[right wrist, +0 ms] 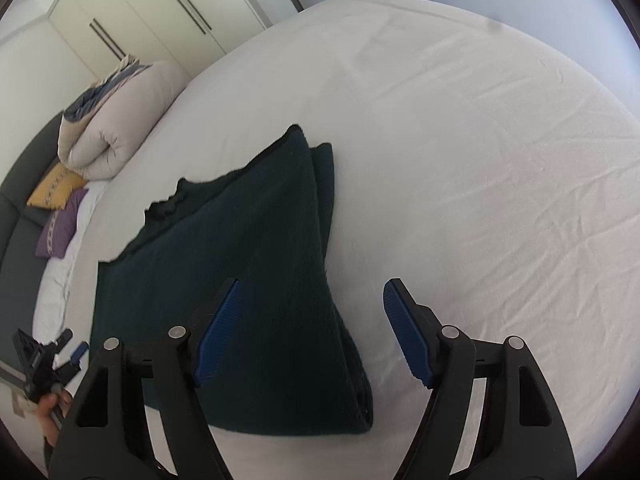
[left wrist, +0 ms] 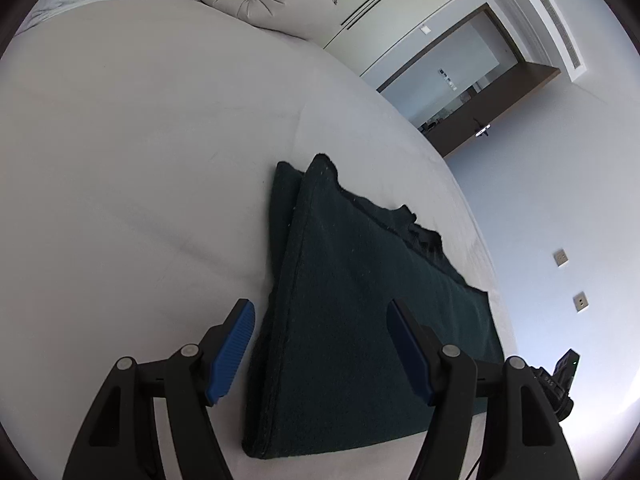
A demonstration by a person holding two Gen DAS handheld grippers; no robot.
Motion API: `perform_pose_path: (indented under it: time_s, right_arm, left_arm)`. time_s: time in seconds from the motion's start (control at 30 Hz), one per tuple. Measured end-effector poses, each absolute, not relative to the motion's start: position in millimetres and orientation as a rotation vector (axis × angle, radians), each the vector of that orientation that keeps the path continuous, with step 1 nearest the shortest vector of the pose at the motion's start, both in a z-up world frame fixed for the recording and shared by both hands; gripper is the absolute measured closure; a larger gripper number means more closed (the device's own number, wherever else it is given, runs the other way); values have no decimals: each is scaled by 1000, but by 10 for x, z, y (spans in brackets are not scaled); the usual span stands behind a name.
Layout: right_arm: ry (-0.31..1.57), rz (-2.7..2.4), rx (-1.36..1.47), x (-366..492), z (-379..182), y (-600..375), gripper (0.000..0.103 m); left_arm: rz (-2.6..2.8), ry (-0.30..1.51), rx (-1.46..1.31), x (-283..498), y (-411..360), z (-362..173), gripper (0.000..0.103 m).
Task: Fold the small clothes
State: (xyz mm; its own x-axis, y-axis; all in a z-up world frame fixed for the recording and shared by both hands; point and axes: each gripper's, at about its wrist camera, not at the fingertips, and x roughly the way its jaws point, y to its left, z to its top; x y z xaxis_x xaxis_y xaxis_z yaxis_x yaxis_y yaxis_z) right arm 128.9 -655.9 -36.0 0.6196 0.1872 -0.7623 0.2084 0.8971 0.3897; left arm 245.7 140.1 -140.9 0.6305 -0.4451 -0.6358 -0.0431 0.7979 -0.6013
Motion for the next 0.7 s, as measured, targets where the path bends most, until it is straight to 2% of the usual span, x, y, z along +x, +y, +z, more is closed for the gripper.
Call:
perform_pose_path:
  time_s: [0.2,0.27,0.3,0.43,0.6,0.7]
  right_arm:
    - [955,-77,346,996,-555,-6299,50]
    - [961,-59,350,948,-613,-6268,66]
    - [962,-53,350,907,-632,-6269,69]
    - [950,-55,341,779,-643,-6300,73]
    - [941,-60,339,727,-624,-6333,75]
    - [935,-67,354,670,-613,-6380,75]
  left_arm:
    - [-210,865,-526,2281,1352,-1501,38]
    - [-222,875,-518,2263,1343,-1536,41]
    - [-220,883,-510,2269,1332,-1556,43]
    - [-197,890,-472,2244,1324,-1603,53]
    - [-178,897,-430,2214,1308,-1619,83]
    - [-173,894,-406,2191,1288,-1606,89]
